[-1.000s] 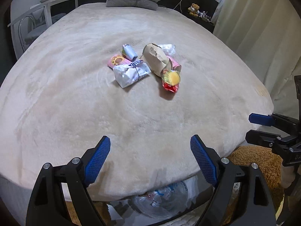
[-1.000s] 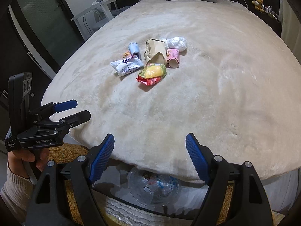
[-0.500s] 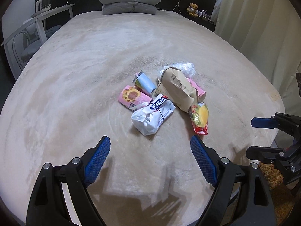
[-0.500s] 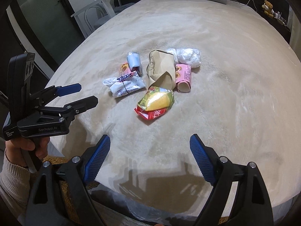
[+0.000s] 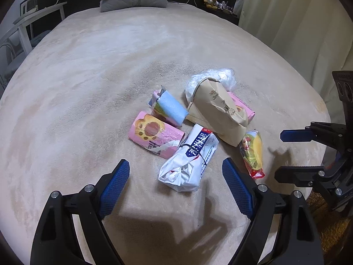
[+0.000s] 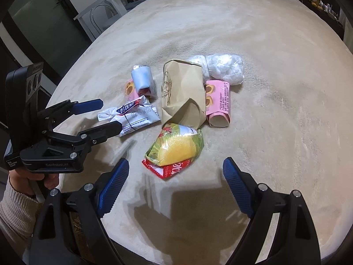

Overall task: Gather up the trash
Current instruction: 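Grasp white wrapper with left tool while right tool grasps yellow-red snack bag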

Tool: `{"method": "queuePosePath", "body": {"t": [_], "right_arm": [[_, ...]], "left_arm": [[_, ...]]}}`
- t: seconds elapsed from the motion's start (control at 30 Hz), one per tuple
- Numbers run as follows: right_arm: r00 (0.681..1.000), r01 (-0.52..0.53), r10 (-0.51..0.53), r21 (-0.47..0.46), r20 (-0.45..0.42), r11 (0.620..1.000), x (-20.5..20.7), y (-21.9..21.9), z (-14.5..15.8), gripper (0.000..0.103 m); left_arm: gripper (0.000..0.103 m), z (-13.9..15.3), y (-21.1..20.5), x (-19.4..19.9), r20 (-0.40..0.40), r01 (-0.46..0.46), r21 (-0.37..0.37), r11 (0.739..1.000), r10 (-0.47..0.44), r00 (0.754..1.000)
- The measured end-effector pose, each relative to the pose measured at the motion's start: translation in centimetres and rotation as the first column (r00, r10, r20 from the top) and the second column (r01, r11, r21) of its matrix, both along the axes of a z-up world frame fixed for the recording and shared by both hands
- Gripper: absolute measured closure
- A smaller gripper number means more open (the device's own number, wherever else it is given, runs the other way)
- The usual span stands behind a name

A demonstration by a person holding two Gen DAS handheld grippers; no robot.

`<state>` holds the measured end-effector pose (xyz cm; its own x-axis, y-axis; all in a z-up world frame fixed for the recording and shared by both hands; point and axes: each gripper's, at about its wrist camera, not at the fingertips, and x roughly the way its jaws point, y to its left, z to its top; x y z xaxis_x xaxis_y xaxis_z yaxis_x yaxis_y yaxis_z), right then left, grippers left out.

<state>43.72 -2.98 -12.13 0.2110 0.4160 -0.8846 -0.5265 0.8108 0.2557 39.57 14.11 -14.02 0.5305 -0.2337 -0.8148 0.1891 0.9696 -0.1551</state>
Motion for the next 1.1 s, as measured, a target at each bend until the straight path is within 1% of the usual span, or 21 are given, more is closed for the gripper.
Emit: {"method": "queuePosePath", "body": {"t": [0.03,0.1,0.13,0.17,0.3,0.33,0.4,0.43,0.47,0.57,0.77,0.93,1.1], "right_arm": [[1.0,-0.002,0.002,0.0,-0.003,1.0,0.3,0.1,-0.1,0.017],[1.0,0.003,-0.003,-0.003,-0.01,1.0,0.7,0.3,-0.4,0.017],[1.0,0.002,-0.002,-0.003,-0.017,1.0,1.0,0.5,-0.6,0.017],[1.0,0.001,-0.001,-0.006,-0.019,1.0,1.1,0.7,-0.7,0.017],[0.999,-0.004,0.004,-0.018,-0.039,1.0,1.7,1.3,-1.6,0.019],[0.999,-0.004,0.003,-0.022,-0.049,1.0,1.8,1.5,-1.9,0.021],[0.999,-0.01,0.009,-0.03,-0.053,0.999,2.0,1.9,-2.2,0.025],[0.999,-0.011,0.009,-0.04,-0.049,0.999,2.0,2.0,-2.4,0.032],[0.999,-0.009,0.007,-0.047,-0.049,0.999,2.1,2.0,-2.5,0.036],[0.999,-0.006,0.004,-0.055,-0.048,0.998,2.3,2.1,-2.7,0.037],[1.0,-0.008,0.007,-0.057,-0.016,0.998,2.1,2.3,-2.4,0.038],[1.0,0.003,-0.003,-0.046,0.002,0.999,1.8,1.3,-1.6,0.038],[1.0,0.014,-0.014,-0.032,0.019,0.999,1.0,0.4,-0.5,0.038]], "left_arm": [[0.032,-0.2,0.0,0.2,-0.007,0.006,-0.004,1.0,-0.006,1.0],[0.035,-0.5,-0.1,0.4,-0.011,0.021,-0.01,1.0,-0.022,1.0],[0.038,-0.7,-0.1,0.5,-0.015,0.028,-0.008,1.0,-0.028,0.999],[0.045,-0.9,-0.1,0.7,-0.019,0.032,-0.006,0.999,-0.032,0.999],[0.059,-1.4,0.1,1.2,-0.035,0.06,-0.038,0.997,-0.061,0.998],[0.063,-1.5,0.1,1.2,-0.038,0.069,-0.048,0.996,-0.071,0.997],[0.064,-1.6,0.3,1.2,-0.037,0.07,-0.057,0.996,-0.073,0.997],[0.066,-1.6,0.4,1.1,-0.037,0.075,-0.057,0.996,-0.077,0.996],[0.067,-1.5,0.5,1.1,-0.036,0.078,-0.06,0.995,-0.08,0.996],[0.069,-1.4,0.6,0.8,-0.03,0.084,-0.063,0.994,-0.086,0.996],[0.07,-1.3,0.7,0.5,-0.025,0.083,-0.061,0.995,-0.085,0.996],[0.071,-1.0,0.5,0.1,-0.02,0.076,-0.058,0.995,-0.077,0.997],[0.071,0.2,0.2,-0.6,0.005,0.061,-0.063,0.996,-0.06,0.998]]}}
